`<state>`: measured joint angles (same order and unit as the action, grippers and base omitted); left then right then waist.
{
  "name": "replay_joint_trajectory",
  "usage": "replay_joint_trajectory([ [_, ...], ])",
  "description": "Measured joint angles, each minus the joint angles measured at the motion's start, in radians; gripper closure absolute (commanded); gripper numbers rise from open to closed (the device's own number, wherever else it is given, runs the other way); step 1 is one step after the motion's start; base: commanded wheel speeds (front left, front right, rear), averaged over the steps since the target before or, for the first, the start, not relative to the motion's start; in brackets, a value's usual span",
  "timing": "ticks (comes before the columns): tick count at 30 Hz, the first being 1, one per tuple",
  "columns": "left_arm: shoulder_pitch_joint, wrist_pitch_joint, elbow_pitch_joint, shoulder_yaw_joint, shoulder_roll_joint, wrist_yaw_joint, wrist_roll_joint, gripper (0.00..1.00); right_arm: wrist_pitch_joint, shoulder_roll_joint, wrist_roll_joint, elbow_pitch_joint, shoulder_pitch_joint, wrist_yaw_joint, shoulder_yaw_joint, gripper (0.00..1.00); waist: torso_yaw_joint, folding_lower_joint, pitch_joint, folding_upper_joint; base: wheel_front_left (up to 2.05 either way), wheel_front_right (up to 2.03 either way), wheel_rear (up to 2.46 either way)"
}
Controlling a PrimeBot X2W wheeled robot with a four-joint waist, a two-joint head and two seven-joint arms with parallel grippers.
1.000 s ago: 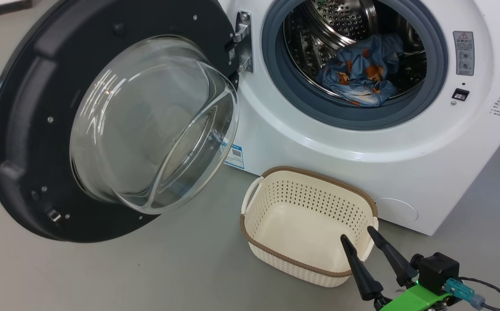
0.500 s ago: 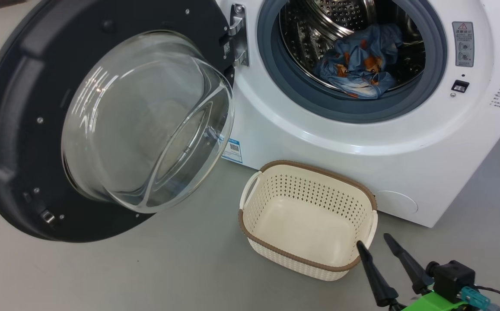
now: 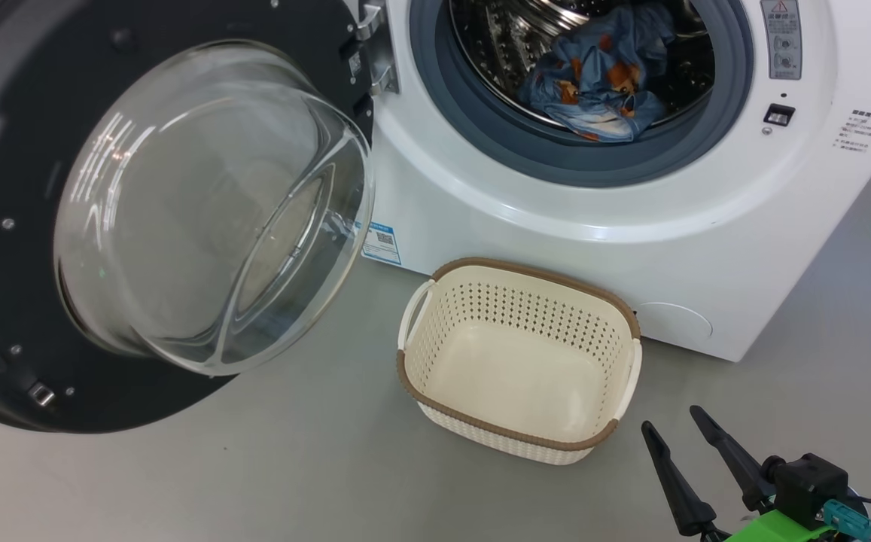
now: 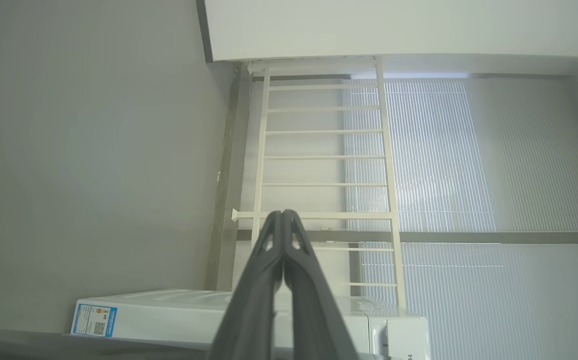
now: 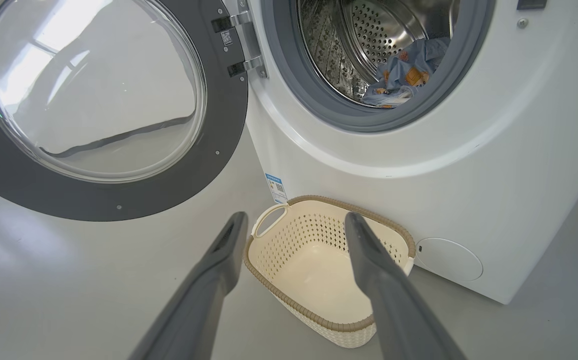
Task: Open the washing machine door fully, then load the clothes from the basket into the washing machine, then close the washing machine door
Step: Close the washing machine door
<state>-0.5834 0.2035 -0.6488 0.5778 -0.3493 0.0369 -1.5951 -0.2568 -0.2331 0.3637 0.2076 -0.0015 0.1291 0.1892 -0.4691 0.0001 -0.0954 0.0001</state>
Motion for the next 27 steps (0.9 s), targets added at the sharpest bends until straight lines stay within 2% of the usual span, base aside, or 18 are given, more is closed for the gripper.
replay_joint_trajectory([
  [2,-0.004,0.011,-0.007,0.0,0.002,-0.012,-0.006,1.0,0.0,-0.002,0.0,-0.001,0.0,0.0,0.002,0.0,0.003,-0.0001,-0.003,0.0,0.0,0.0,0.0],
  [3,-0.018,0.039,-0.026,-0.009,0.003,-0.038,-0.009,1.0,0.0,-0.009,0.0,-0.001,0.0,0.0,0.006,0.0,0.009,-0.0001,-0.007,0.0,0.0,0.0,0.0],
  [6,-0.031,0.092,-0.051,-0.024,0.002,-0.075,-0.014,1.0,0.0,-0.017,0.001,-0.001,0.0,0.0,0.012,0.0,0.017,-0.0001,-0.009,0.0,0.0,0.0,0.0],
  [19,-0.032,0.236,-0.149,-0.081,-0.017,-0.14,-0.023,1.0,0.0,-0.028,0.005,0.0,0.0,0.0,0.028,0.0,0.046,-0.0001,-0.002,0.0,0.0,0.0,0.0],
  [27,-0.013,0.417,-0.103,-0.11,-0.024,-0.157,-0.057,1.0,0.0,-0.023,0.005,0.003,0.0,0.0,0.026,0.0,0.044,-0.0001,0.007,0.0,0.0,0.0,0.0],
])
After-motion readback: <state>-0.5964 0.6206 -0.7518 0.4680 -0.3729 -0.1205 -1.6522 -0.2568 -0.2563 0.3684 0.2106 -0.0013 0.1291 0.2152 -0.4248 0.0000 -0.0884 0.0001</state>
